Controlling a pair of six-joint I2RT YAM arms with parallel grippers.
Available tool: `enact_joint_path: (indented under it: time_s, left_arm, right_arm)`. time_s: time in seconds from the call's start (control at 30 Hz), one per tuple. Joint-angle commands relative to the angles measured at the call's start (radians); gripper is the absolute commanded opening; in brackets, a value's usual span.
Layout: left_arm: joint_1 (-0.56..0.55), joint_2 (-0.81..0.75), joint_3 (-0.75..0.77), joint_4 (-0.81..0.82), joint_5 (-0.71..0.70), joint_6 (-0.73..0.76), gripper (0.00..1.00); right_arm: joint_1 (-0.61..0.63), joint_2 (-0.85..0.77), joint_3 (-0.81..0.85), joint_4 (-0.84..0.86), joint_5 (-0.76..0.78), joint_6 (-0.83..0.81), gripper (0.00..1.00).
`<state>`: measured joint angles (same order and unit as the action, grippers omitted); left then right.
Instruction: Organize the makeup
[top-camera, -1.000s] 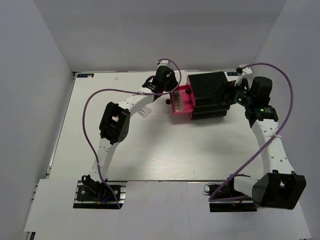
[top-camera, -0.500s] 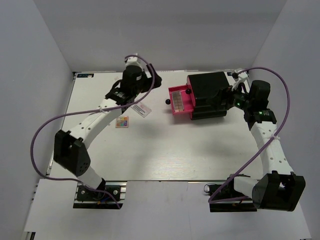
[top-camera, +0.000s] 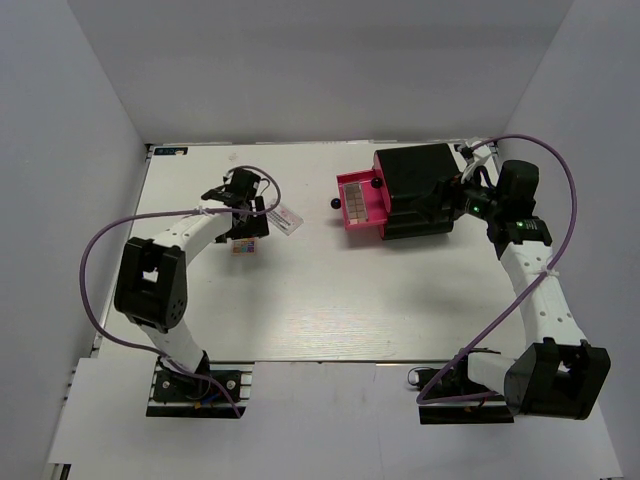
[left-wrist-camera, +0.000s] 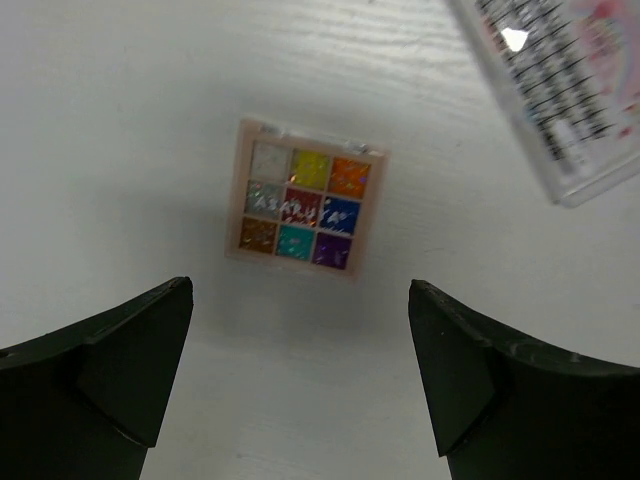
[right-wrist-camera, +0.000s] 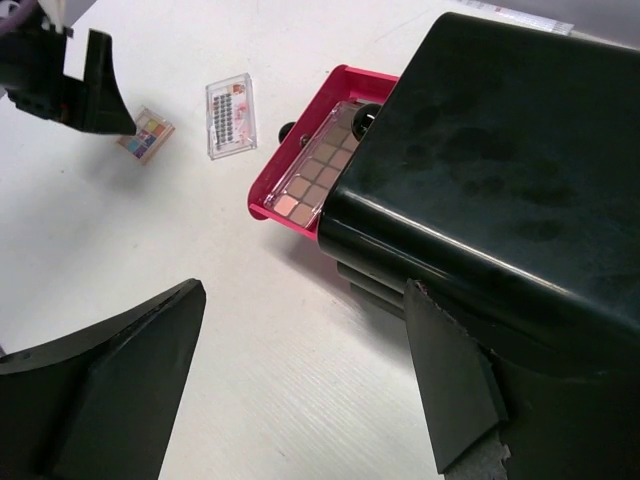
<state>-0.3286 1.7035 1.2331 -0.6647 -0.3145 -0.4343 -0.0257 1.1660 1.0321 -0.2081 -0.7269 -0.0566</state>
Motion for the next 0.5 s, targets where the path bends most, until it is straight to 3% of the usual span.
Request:
enact_joint_path:
  time_s: [0.0,0.27,0.47]
  left_arm:
    - [0.008,-0.007,0.0,-0.006,0.011,0.055,0.98]
    - [0.059,0.096,-0.014,0.06,0.167,0.138,0.98]
    - [0.079,0.139,0.002,0.065,0.184,0.163,0.98]
  right_arm:
    - [-0.002,-0.005,0.02,0.019,-0.025,-0.005,0.86]
    - [-0.003,-0.003,0.019,0.019,-0.025,0.0,0.86]
    - [-0.002,0.003,0.017,0.019,-0.023,-0.003,0.86]
